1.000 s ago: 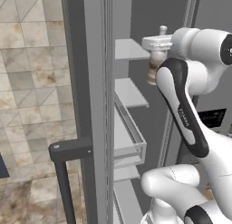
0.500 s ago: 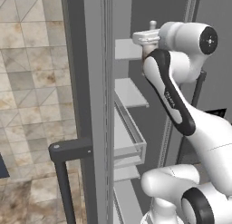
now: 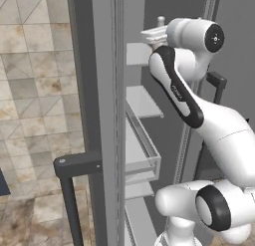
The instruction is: Place the liquor on the top shelf of the fridge to keep it out of children's reach, and place the corn and bell pepper on lower shelves for easy access.
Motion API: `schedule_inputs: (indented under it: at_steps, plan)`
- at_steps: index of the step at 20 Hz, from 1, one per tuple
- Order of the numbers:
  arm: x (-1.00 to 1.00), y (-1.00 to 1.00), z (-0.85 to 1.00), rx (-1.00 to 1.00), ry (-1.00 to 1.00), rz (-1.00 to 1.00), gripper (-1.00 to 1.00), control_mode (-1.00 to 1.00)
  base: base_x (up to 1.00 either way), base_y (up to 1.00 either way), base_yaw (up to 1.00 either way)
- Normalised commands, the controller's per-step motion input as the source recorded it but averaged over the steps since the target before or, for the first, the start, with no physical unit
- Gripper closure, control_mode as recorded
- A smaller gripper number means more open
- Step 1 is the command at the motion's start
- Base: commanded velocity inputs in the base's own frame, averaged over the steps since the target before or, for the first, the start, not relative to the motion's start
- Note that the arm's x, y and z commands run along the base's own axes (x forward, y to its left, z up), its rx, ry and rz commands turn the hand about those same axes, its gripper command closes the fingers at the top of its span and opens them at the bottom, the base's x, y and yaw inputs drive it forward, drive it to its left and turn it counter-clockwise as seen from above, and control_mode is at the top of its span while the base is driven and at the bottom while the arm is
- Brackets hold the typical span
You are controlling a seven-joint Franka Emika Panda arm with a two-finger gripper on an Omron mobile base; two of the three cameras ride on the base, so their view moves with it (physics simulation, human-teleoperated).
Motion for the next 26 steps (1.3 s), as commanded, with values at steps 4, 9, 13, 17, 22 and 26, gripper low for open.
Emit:
schedule_inputs:
  at_steps: [4, 9, 13, 17, 22, 26]
  plan:
    - [0.50, 0.00, 0.12, -0.02, 0.00, -0.01, 1.00, -1.00, 0.00, 0.00, 0.00]
    - [0.52, 0.00, 0.06, 0.00, 0.00, -0.02, 1.00, -1.00, 0.00, 0.00, 0.00]
    - [0.50, 0.00, 0.00, 0.00, 0.00, -0.05, 1.00, -1.00, 0.00, 0.00, 0.00]
    - [0.51, 0.00, 0.00, 0.00, 0.00, -0.04, 1.00, -1.00, 0.00, 0.00, 0.00]
    - [0.46, -0.01, -0.03, 0.01, 0.00, -0.04, 1.00, -1.00, 0.00, 0.00, 0.00]
    - [0.51, 0.00, -0.14, 0.07, 0.00, -0.06, 1.00, -1.00, 0.00, 0.00, 0.00]
